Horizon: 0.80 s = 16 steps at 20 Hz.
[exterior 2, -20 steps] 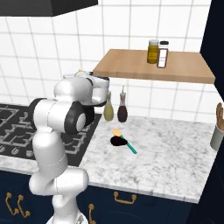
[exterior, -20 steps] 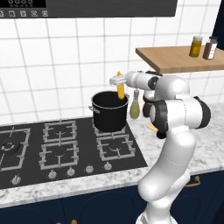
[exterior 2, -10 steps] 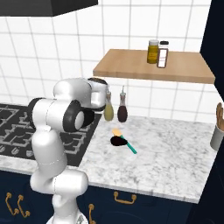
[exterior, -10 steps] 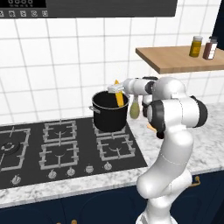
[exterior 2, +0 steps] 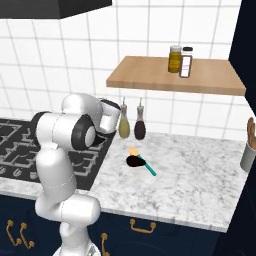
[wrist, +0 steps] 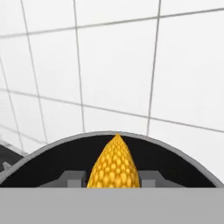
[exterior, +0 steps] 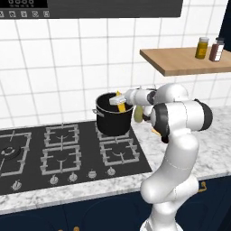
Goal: Put the corn and avocado in the pot. Retrieve the spatula and lightly stir the vegetables in the pot.
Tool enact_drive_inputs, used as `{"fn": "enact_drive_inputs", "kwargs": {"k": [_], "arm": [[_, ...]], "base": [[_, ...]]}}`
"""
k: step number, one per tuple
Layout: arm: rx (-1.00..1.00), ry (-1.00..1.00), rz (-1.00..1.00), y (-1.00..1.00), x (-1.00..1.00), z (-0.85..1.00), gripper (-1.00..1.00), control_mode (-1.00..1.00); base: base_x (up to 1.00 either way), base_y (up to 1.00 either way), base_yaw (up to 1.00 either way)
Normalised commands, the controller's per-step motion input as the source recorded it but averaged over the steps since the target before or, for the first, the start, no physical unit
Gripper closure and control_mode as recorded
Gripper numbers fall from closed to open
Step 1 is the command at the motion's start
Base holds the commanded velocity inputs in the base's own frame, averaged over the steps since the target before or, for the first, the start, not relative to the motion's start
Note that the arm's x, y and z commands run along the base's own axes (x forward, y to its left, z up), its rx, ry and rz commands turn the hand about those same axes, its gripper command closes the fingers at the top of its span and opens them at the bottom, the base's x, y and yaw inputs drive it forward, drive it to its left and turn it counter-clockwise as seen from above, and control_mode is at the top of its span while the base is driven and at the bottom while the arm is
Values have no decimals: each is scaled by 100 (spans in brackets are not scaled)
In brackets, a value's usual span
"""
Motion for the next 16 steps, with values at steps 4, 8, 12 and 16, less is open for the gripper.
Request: {"fn": "enact_drive_inputs", "kwargs": {"k": [4, 8, 12, 16], "arm": [[0, -5, 6, 0, 0, -18, -100, -100], [0, -8, 4, -1, 0, 2, -100, -100], [2, -6, 4, -13, -25, 48, -100, -100], [8, -2, 0, -14, -32, 96, -100, -100]], "base": [[0, 0, 0], [0, 0, 0], [0, 0, 0], [0, 0, 0]]}}
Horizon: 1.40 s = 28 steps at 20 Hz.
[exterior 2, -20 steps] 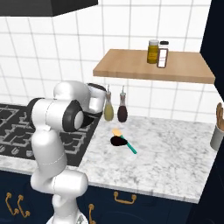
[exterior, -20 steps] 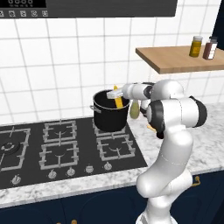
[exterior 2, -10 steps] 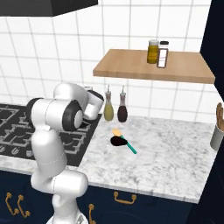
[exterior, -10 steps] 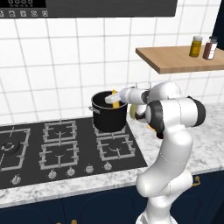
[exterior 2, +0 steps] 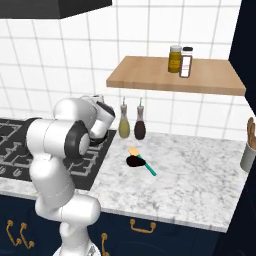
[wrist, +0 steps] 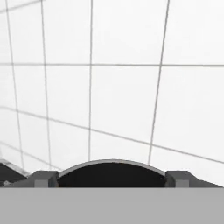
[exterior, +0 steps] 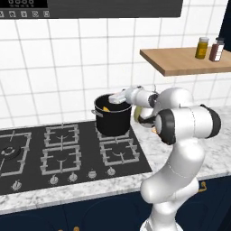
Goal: Put the corn and avocado in the pot. Retrieve the spatula and lightly stir the vegetables in the pot.
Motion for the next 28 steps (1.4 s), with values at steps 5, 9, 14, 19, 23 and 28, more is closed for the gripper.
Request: {"fn": "enact_drive_inputs", "kwargs": {"k": [5, 9, 14, 19, 23, 28], "arm": [[19, 22, -2, -51, -28, 100, -100, -100], [23, 58, -12, -66, -30, 100, -100, -100], [25, 52, -12, -43, -18, 100, -100, -100], [20, 41, -9, -34, -22, 100, -100, -100], [11, 37, -11, -46, -61, 100, -100, -100], [7, 21, -8, -23, -65, 100, -100, -100]], "base": [[0, 0, 0], [0, 0, 0], [0, 0, 0], [0, 0, 0], [0, 0, 0], [0, 0, 0]]}}
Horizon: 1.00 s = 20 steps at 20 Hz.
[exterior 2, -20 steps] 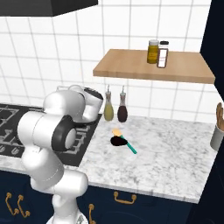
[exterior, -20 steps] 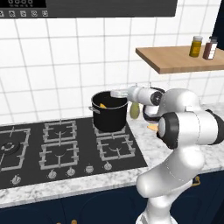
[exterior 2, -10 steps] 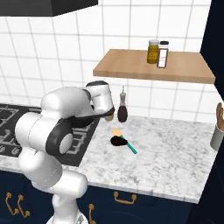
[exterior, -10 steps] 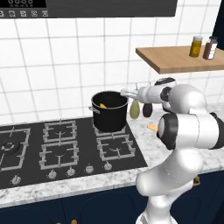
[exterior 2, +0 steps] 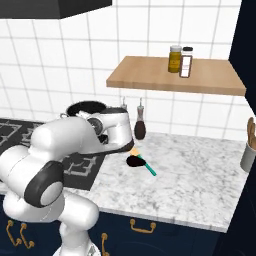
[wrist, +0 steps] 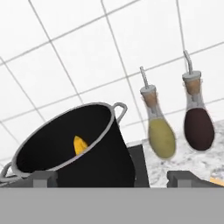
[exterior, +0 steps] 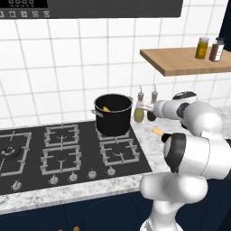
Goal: Put the corn and avocado in the pot. Retrieve the spatula and lightly stir the vegetables in the pot.
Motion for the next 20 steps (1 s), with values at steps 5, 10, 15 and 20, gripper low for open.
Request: {"fn": "enact_drive_inputs", "kwargs": {"k": [5, 10, 15, 20], "arm": [[6, 6, -3, -24, -54, 100, -100, -100], [1, -7, 0, -1, -43, 100, -100, -100], [0, -24, 0, 0, -31, 100, -100, -100], [-4, -33, 1, 0, -23, 100, -100, -100]], "base": [[0, 0, 0], [0, 0, 0], [0, 0, 0], [0, 0, 0]]}}
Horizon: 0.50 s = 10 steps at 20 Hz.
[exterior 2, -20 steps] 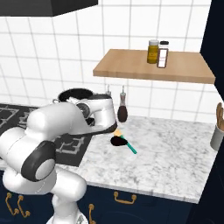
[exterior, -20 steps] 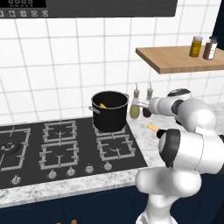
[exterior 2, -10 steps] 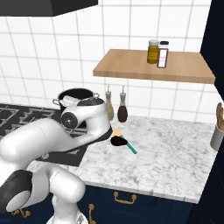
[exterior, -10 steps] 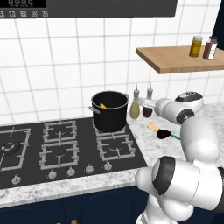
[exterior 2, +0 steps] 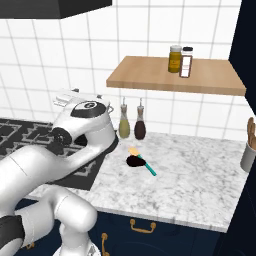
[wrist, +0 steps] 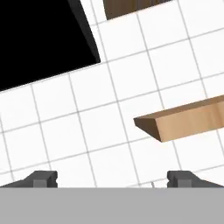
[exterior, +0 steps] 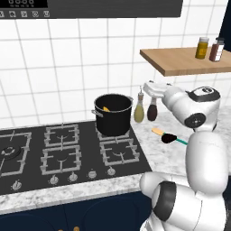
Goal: Put the corn and avocado in the pot. Retrieve the spatula and lightly stir the vegetables in the pot.
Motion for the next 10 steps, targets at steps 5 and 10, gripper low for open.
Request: {"fn": "enact_drive_inputs", "kwargs": {"k": [5, 10], "arm": [[-2, -19, 0, 0, -33, 100, -100, -100], [0, -7, 0, 0, -47, 100, -100, -100]], "base": [[0, 0, 0], [0, 0, 0]]}}
